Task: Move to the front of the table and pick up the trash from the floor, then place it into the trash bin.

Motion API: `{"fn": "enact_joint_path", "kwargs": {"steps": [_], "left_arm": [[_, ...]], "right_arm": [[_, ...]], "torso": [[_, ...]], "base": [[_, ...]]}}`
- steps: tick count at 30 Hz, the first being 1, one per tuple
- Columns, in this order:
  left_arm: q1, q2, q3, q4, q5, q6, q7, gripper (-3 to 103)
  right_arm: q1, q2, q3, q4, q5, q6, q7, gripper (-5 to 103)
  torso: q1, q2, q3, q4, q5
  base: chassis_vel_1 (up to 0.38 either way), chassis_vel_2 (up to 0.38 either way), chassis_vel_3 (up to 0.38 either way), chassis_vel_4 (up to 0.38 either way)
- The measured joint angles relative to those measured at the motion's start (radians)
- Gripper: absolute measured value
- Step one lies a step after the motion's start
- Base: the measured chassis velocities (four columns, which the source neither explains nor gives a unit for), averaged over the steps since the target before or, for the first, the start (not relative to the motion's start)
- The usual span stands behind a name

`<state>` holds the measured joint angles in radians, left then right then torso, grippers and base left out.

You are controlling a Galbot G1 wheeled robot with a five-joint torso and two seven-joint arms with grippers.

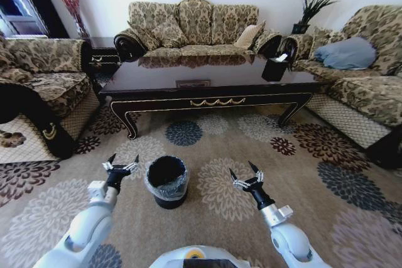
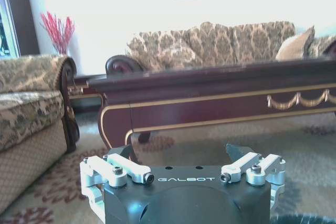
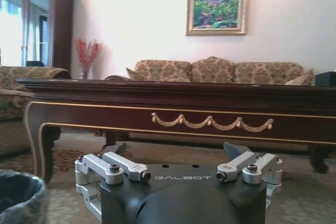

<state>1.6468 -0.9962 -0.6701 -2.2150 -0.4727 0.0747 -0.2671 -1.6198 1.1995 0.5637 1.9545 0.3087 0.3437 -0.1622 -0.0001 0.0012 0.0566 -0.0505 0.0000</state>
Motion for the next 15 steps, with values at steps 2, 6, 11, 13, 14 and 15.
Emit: {"fn": "enact_joint_path", "kwargs": {"steps": [2,6,11,13,14,15], "left_arm": [[0.052,-0.009,-0.027,-0.029,0.008,-0.030,0.027,100],[0.136,-0.025,-0.039,-0.050,0.063,-0.105,0.075,100],[0.230,-0.072,-0.031,-0.051,0.125,-0.174,0.115,100],[0.259,-0.090,-0.019,-0.051,0.145,-0.195,0.121,100],[0.259,-0.090,-0.019,-0.051,0.145,-0.195,0.121,100],[0.267,-0.097,-0.016,-0.053,0.151,-0.202,0.124,100]], "right_arm": [[-0.011,0.038,0.030,-0.004,-0.027,0.012,-0.001,100],[-0.021,0.067,0.065,-0.016,-0.052,0.024,0.005,100],[0.004,0.058,0.069,-0.034,-0.045,0.019,0.017,100],[0.025,0.039,0.058,-0.053,-0.030,0.012,0.021,100],[0.025,0.039,0.058,-0.053,-0.030,0.012,0.021,100],[0.034,0.031,0.054,-0.062,-0.026,0.011,0.022,100]], "torso": [[0.000,0.000,0.000,0.0002,0.0000],[0.000,0.000,0.000,-0.0003,0.0000],[0.000,0.000,0.000,0.0005,0.0000],[0.000,0.000,0.000,0.0002,0.0000],[0.000,0.000,0.000,0.0002,0.0000],[0.000,0.000,0.000,0.0002,0.0000]], "base": [[0.000,0.000,0.000,0.000],[0.000,0.000,0.000,0.000],[0.000,0.000,0.000,0.000],[0.000,0.000,0.000,0.000],[0.000,0.000,0.000,0.000],[0.000,0.000,0.000,0.000]]}}
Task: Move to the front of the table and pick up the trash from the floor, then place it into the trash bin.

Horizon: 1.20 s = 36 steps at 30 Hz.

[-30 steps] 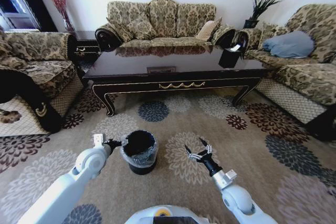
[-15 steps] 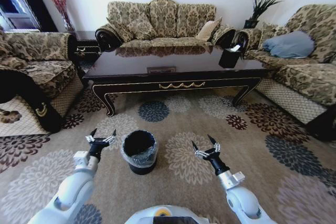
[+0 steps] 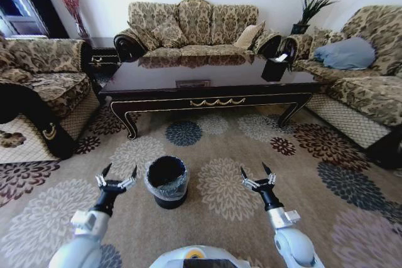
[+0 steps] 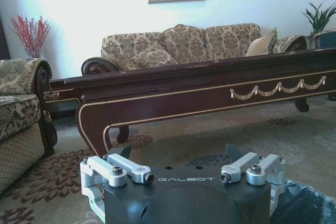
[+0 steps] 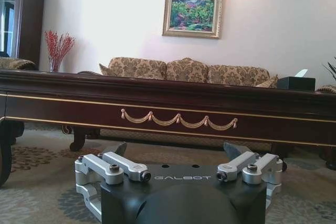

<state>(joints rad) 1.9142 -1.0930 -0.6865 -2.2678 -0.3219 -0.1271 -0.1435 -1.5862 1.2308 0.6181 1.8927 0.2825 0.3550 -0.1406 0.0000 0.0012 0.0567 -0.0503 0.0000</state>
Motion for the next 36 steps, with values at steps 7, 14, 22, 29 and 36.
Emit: {"fn": "enact_joint_path", "kwargs": {"steps": [7,14,22,29,36], "left_arm": [[0.016,-0.023,-0.001,-0.009,0.014,-0.023,0.003,100],[0.021,-0.046,0.013,-0.013,0.033,-0.025,0.001,100],[0.022,-0.048,0.005,-0.013,-0.001,-0.017,-0.005,100],[0.022,-0.047,0.005,-0.013,-0.004,-0.015,-0.007,100],[0.021,-0.047,0.005,-0.012,-0.005,-0.013,-0.008,100]], "right_arm": [[0.015,-0.026,-0.003,-0.017,0.025,0.000,-0.004,100],[-0.006,-0.012,0.001,0.001,0.061,0.002,-0.028,100],[-0.015,-0.001,0.013,0.015,0.056,0.006,-0.040,100],[-0.016,-0.001,0.013,0.016,0.054,0.006,-0.040,100],[-0.016,-0.001,0.013,0.016,0.053,0.006,-0.040,100]], "torso": [[0.000,0.000,0.000,-0.0001,0.0000],[0.000,0.000,0.000,-0.0002,0.0000],[0.000,0.000,0.000,-0.0001,-0.0001],[0.000,0.000,0.000,-0.0001,0.0000],[0.000,0.000,0.000,-0.0001,-0.0001]], "base": [[0.000,0.000,0.000,0.000],[0.000,0.000,0.000,0.000],[0.000,0.000,0.000,0.000],[0.000,0.000,0.000,0.000],[0.000,0.000,0.000,0.000]]}}
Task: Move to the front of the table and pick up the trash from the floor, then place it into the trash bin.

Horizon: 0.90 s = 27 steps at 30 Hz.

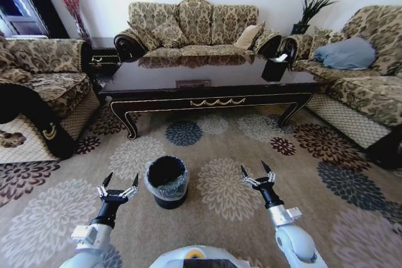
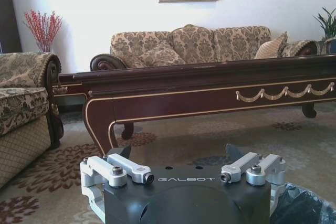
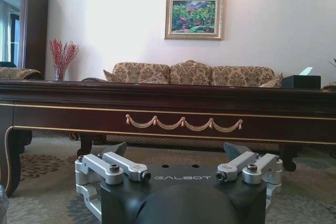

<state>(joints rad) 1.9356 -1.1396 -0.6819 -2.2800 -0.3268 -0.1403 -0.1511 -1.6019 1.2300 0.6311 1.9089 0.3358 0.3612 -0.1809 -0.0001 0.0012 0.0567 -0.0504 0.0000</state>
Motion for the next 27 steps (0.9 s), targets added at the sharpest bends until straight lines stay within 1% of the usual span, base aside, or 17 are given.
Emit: {"fn": "enact_joint_path", "kwargs": {"steps": [27], "left_arm": [[0.000,0.001,0.001,0.001,0.000,0.002,-0.001,100]], "right_arm": [[0.000,0.000,-0.001,0.000,0.000,0.000,0.001,100]], "torso": [[0.000,0.000,0.000,0.0001,0.0000]], "base": [[0.000,0.000,0.000,0.000]]}}
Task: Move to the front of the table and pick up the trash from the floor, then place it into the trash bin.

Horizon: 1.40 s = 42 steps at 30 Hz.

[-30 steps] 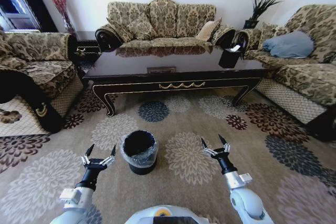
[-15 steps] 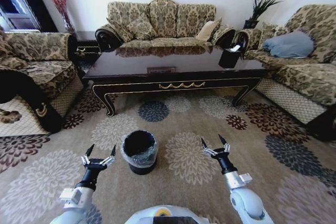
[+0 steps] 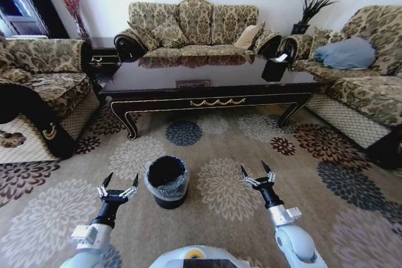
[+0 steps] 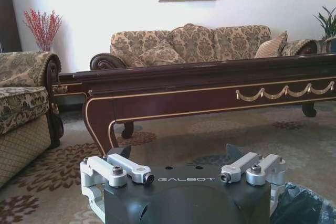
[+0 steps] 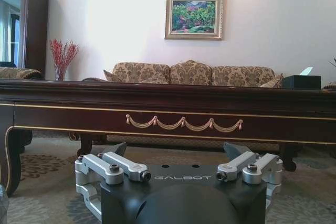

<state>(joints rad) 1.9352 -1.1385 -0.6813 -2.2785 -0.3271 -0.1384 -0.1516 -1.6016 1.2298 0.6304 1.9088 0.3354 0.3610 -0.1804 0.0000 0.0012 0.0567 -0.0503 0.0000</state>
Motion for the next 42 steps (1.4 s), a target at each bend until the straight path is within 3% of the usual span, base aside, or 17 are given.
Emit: {"fn": "enact_joint_path", "kwargs": {"steps": [42], "left_arm": [[0.000,0.000,0.000,0.000,0.000,0.000,0.000,100]], "right_arm": [[0.000,0.000,0.000,0.000,0.000,0.000,0.000,100]], "torso": [[0.000,0.000,0.000,0.0000,0.0000]], "base": [[0.085,-0.083,-0.088,0.089]]}}
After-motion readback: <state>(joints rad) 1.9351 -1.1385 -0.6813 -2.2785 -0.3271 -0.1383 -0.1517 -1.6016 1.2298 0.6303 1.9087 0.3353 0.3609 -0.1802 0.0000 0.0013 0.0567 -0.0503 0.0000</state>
